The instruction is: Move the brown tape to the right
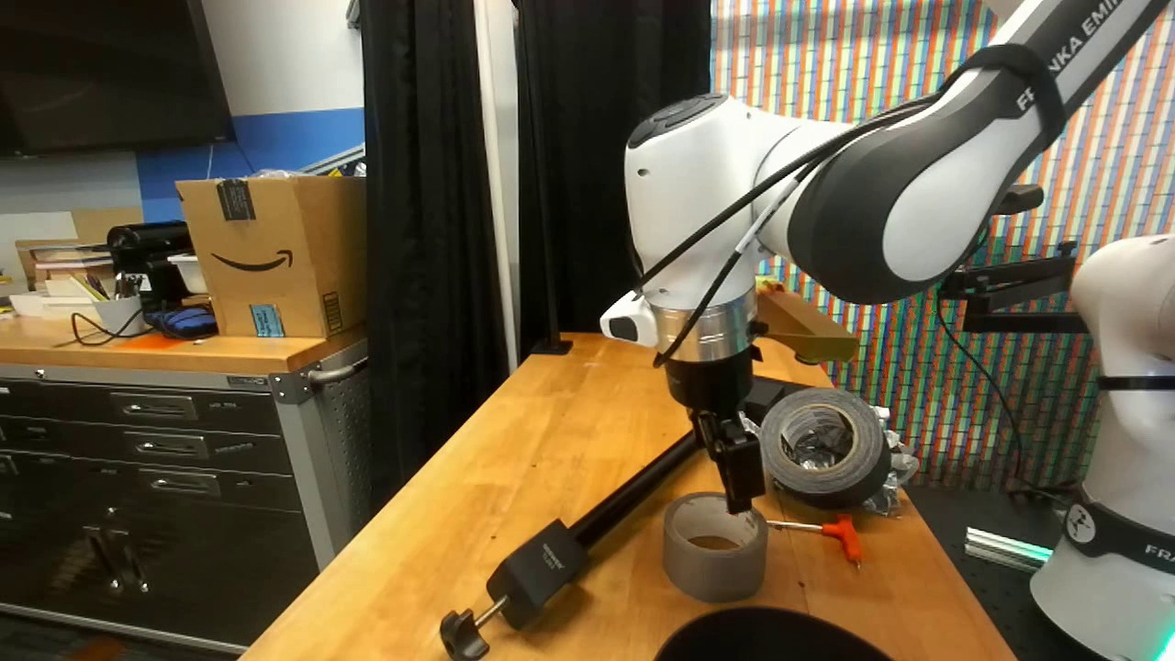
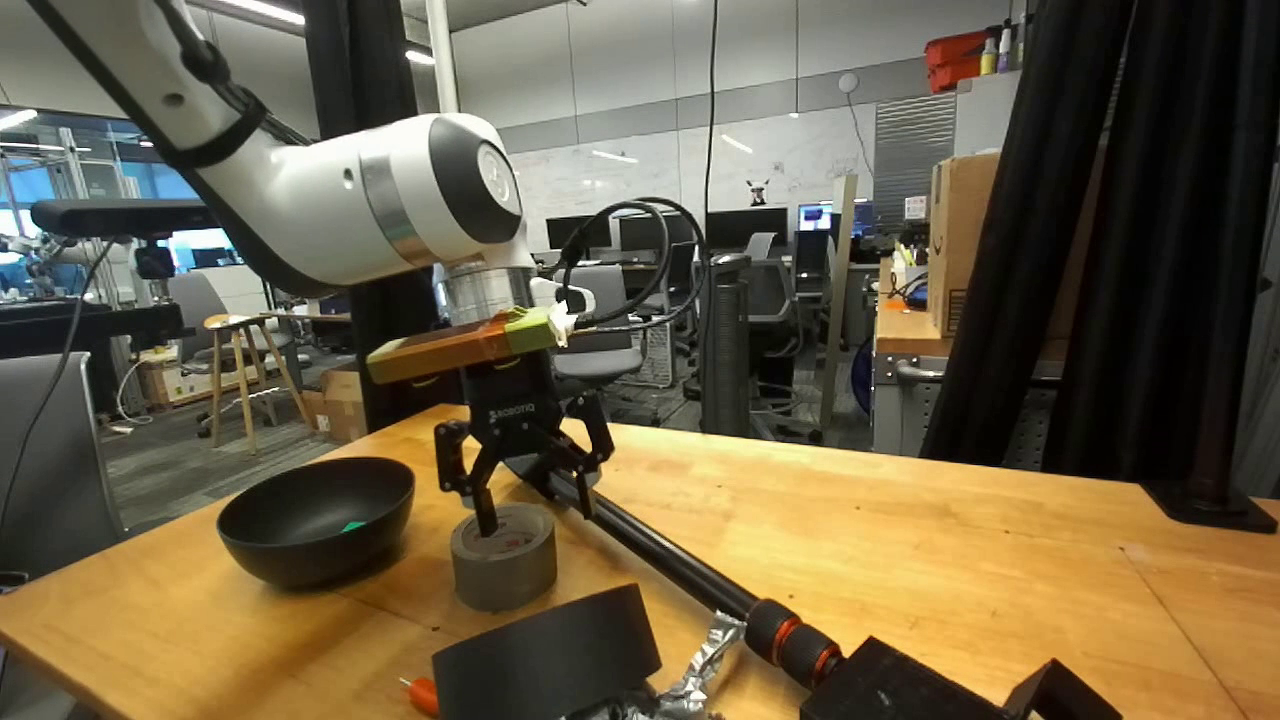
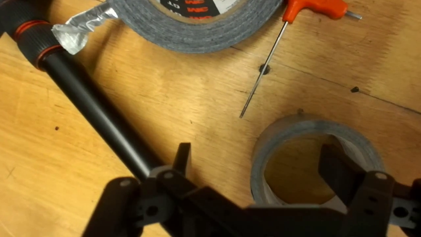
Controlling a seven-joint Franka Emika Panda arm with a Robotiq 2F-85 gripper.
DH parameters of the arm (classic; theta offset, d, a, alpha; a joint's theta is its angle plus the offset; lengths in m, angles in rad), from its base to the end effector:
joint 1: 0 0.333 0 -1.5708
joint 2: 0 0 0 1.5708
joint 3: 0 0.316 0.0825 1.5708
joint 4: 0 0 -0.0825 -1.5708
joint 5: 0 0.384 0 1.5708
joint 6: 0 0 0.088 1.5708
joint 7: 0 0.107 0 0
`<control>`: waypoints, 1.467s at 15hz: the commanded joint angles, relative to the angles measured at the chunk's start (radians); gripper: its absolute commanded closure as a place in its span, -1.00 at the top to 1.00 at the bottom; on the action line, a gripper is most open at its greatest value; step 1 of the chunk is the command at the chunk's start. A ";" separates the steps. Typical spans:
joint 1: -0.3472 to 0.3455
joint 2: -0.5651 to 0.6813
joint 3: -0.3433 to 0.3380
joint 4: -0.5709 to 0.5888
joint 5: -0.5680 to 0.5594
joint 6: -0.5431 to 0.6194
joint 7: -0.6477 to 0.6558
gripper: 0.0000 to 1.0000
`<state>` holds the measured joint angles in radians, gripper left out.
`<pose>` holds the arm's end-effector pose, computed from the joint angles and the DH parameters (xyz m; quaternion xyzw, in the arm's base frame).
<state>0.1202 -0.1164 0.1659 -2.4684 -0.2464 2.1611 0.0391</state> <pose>0.4279 0.1150 0.3232 0.9700 0.1974 -0.0780 0.1186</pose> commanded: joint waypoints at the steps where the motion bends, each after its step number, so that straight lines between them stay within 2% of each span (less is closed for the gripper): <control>1: 0.010 0.023 -0.002 0.012 0.008 0.015 -0.002 1.00; 10: 0.008 0.061 -0.009 0.012 0.018 0.022 -0.019 1.00; 11: 0.008 0.063 -0.010 0.011 0.019 0.023 -0.022 0.80; 12: 0.008 0.065 -0.010 0.012 0.018 0.022 -0.023 0.49; 19: 0.006 0.064 -0.013 0.007 0.013 0.020 -0.024 -0.61; 22: 0.005 0.060 -0.015 0.005 0.010 0.017 -0.024 -0.98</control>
<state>0.1227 -0.0541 0.1613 -2.4670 -0.2463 2.1727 0.0359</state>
